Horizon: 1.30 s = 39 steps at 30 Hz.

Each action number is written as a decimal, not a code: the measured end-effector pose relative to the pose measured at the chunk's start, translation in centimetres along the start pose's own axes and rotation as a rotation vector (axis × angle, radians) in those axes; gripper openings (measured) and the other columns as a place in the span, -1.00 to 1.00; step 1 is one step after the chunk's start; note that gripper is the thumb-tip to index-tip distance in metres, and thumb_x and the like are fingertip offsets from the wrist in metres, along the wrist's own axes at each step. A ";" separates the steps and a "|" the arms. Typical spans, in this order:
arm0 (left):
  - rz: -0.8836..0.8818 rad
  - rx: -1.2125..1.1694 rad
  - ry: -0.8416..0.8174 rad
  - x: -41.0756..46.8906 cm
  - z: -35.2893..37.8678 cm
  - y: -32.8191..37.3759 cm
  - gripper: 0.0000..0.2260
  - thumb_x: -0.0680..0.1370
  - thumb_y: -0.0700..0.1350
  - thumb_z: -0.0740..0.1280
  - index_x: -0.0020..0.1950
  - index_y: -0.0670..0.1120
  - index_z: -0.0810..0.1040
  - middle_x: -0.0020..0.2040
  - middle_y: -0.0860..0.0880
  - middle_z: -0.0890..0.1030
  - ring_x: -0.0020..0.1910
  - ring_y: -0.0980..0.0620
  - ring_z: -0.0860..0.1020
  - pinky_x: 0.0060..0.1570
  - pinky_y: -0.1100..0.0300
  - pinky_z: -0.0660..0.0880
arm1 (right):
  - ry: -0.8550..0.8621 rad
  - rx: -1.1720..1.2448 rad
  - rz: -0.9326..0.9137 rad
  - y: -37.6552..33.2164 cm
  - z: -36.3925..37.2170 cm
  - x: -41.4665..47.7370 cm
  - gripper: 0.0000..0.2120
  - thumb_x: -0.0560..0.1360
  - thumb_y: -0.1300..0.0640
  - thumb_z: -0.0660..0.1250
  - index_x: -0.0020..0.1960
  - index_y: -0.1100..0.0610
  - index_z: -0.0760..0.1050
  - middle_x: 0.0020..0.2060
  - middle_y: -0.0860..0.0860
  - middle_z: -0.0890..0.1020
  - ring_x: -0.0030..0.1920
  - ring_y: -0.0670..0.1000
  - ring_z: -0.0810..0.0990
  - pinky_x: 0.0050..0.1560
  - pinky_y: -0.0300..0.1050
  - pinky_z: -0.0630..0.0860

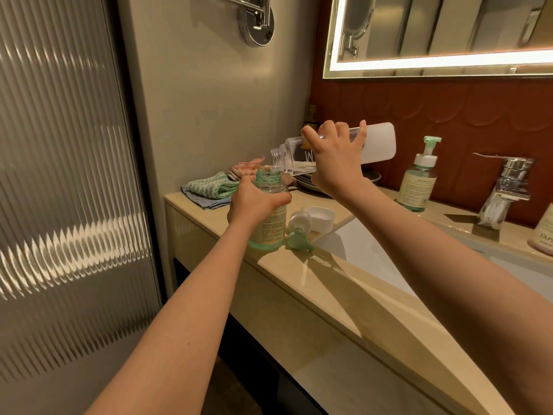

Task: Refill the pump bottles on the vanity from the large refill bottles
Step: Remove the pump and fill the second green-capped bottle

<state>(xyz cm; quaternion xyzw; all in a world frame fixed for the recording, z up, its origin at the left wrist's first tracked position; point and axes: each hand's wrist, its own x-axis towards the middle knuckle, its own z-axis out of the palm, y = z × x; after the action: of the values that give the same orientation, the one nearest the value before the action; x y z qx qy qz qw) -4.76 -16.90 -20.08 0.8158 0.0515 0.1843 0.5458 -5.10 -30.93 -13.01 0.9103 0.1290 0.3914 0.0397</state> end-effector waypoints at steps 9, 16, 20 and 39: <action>-0.001 -0.007 -0.001 0.0 0.0 -0.1 -0.31 0.16 0.13 0.50 0.21 -0.07 0.39 0.07 -0.01 0.58 0.06 -0.06 0.55 0.11 -0.06 0.50 | 0.003 -0.004 -0.001 -0.1 -0.1 0.0 -0.40 0.41 0.34 0.27 0.38 0.04 0.23 0.30 0.17 0.33 0.35 0.20 0.23 0.39 0.34 -0.11; -0.007 -0.010 0.000 -0.1 0.0 0.1 -0.27 0.07 0.17 0.45 0.18 -0.05 0.41 0.04 0.00 0.59 0.03 -0.05 0.56 0.09 -0.06 0.51 | 0.003 -0.009 -0.001 0.0 -0.1 -0.1 -0.41 0.40 0.36 0.26 0.37 0.05 0.24 0.30 0.17 0.34 0.34 0.20 0.24 0.39 0.34 -0.11; -0.012 -0.005 0.002 0.0 0.0 0.1 -0.21 0.06 0.18 0.44 0.23 -0.07 0.39 0.06 -0.01 0.59 0.05 -0.06 0.56 0.09 -0.07 0.51 | 0.011 -0.012 -0.003 0.0 -0.1 0.1 -0.41 0.40 0.35 0.28 0.37 0.04 0.24 0.30 0.17 0.34 0.34 0.20 0.24 0.39 0.34 -0.10; -0.010 -0.015 -0.005 -0.1 0.0 0.1 -0.22 0.08 0.16 0.46 0.24 -0.07 0.40 0.08 -0.01 0.59 0.06 -0.06 0.55 0.10 -0.07 0.50 | 0.015 -0.017 -0.003 -0.1 0.0 0.1 -0.40 0.40 0.34 0.28 0.38 0.04 0.23 0.31 0.16 0.33 0.35 0.20 0.23 0.39 0.35 -0.11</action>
<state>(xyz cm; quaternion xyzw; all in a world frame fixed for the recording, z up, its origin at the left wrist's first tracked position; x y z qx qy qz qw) -4.82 -16.94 -20.05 0.8118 0.0527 0.1799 0.5530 -5.06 -30.86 -12.96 0.9067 0.1275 0.3992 0.0472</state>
